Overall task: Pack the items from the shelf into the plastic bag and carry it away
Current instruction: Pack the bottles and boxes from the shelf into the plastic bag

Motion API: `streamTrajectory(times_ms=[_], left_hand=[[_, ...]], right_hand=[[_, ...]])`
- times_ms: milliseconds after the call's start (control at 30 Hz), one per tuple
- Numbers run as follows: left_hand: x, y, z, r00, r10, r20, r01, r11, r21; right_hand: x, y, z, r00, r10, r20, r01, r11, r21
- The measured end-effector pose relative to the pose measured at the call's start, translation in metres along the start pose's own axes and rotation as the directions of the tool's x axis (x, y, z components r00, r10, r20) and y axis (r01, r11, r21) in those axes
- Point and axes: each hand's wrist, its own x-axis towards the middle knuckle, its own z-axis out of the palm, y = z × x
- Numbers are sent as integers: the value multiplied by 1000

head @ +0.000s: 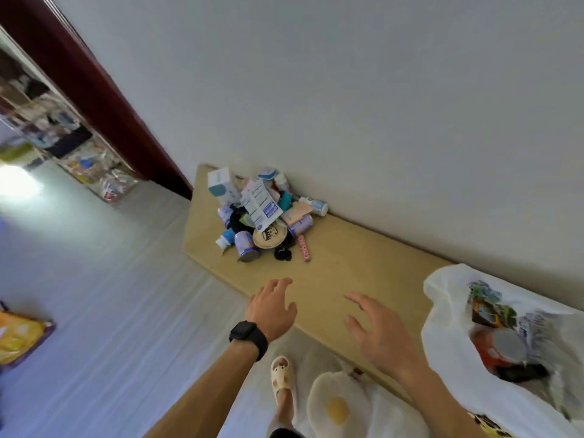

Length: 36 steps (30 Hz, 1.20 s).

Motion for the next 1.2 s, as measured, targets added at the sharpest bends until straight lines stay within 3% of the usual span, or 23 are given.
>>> streamTrajectory(times_ms=[100,233,433,733,900,967,1033,1133,1200], left_hand=[[32,-44,-12,997,-77,29,77,997,-28],[95,-88,-18,992,-93,82,94,996,-6],[193,-116,-13,995,72,68,-84,977,196],[283,-122,1,915,386,119,-394,786,476],[283,-124,-18,886,445,129,-453,778,435],[281,-122,-34,899,428,88,-424,807,411],[278,-119,-51,921,385,49,-375,848,374],[268,-115,-72,940,337,-52,-314,916,251],[258,-110,-79,940,306,-147,-288,949,130]], right_hand=[[49,-12,25,999,25,48,-22,998,-59],[113,-16,61,980,167,104,-153,979,-132],[201,-5,118,890,415,192,-350,889,-296],[315,15,160,870,490,-57,-484,826,-288],[317,29,174,857,512,-67,-510,820,-260],[306,33,175,819,566,-94,-574,804,-156],[295,36,172,741,665,-91,-661,746,77],[273,34,160,642,767,10,-697,578,424],[254,26,146,610,789,74,-584,384,715]])
